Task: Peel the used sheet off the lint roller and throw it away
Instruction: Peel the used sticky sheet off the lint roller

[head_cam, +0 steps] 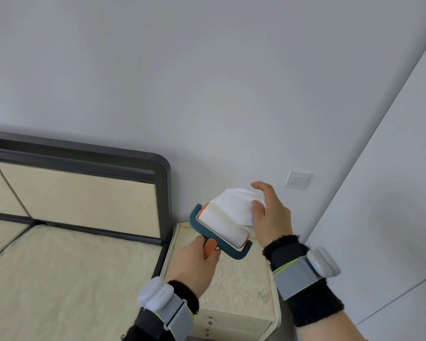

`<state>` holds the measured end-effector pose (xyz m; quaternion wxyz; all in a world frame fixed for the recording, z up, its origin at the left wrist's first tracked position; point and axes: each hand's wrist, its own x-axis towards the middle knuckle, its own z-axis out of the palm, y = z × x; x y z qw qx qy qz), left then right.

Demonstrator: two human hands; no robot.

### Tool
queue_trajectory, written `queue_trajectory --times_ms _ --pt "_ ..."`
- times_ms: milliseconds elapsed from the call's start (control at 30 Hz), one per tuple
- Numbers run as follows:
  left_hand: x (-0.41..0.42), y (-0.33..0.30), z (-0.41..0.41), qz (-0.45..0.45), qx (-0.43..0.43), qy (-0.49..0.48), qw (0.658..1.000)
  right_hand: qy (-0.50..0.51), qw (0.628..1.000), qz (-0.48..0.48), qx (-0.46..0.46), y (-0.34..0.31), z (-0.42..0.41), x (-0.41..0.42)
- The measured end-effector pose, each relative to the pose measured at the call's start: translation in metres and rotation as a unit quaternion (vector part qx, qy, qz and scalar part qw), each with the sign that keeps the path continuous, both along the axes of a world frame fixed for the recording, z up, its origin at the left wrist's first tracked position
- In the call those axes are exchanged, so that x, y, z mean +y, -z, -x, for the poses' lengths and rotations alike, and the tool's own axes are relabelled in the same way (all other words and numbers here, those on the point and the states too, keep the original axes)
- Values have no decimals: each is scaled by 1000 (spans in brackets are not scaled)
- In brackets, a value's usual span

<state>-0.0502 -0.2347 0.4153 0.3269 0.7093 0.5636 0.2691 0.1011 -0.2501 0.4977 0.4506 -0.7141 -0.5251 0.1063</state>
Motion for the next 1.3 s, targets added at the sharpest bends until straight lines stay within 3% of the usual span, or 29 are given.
queue_trajectory --times_ms 200,467,933,1300 --pt "1 -2 -1 0 -10 -1 1000 -3 1000 -12 6 -4 0 2" --pt "0 -3 -1 2 -12 5 1000 -19 997 54 -42 -6 0 5" --pt "1 0 3 1 -1 -2 1000 -42 989 141 -34 1 8 2" --pt "0 -1 5 7 0 -5 1000 -55 987 137 -68 7 9 1"
